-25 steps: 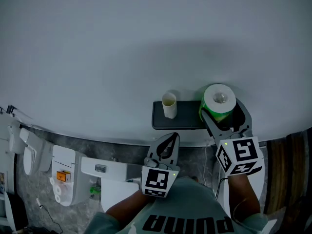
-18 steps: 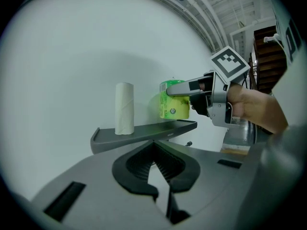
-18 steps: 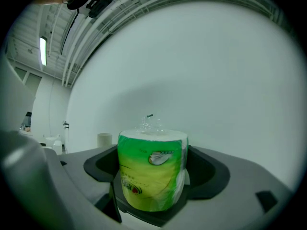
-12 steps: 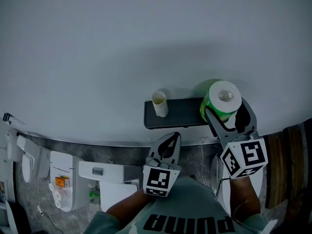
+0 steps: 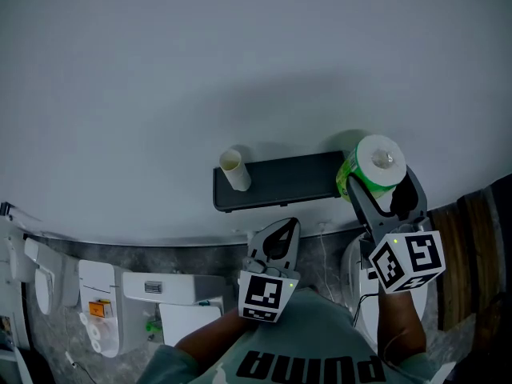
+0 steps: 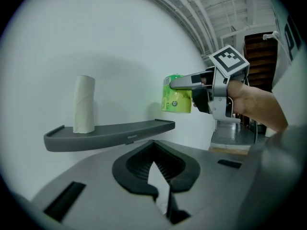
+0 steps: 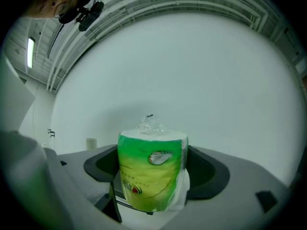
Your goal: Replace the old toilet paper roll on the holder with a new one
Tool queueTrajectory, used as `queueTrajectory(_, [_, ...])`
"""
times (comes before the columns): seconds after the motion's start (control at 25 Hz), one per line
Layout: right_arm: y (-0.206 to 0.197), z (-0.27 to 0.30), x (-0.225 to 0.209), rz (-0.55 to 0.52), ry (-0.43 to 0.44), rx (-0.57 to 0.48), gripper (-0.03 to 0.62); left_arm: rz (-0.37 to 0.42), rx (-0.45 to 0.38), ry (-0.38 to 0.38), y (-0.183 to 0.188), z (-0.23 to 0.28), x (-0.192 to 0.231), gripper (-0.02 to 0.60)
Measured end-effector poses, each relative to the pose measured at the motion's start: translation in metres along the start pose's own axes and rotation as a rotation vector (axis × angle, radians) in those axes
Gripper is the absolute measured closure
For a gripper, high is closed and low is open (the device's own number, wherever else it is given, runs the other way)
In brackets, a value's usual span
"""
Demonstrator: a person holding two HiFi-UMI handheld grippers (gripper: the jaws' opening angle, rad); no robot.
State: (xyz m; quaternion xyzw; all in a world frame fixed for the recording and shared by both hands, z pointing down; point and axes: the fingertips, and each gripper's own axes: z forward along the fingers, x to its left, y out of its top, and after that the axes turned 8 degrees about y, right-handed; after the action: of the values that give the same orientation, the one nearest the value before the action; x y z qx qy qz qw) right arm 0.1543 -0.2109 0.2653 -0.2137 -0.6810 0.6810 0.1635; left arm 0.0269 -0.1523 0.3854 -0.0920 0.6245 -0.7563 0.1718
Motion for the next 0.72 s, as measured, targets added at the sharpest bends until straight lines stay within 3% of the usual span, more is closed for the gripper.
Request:
queueTrajectory(0.36, [-0.019,-0.027,-0.045,0.095,-0.092,-0.009,0.177,0.021,0.024,-0.035,-0.008,0.012,-0.027,0.577])
queueTrajectory(0.72, [-0.049,-0.032,-0.071,0.193,-0.135,0.009,0.177,0.025,0.058,-0.017,-0.021,0.019,-0.031,0.577])
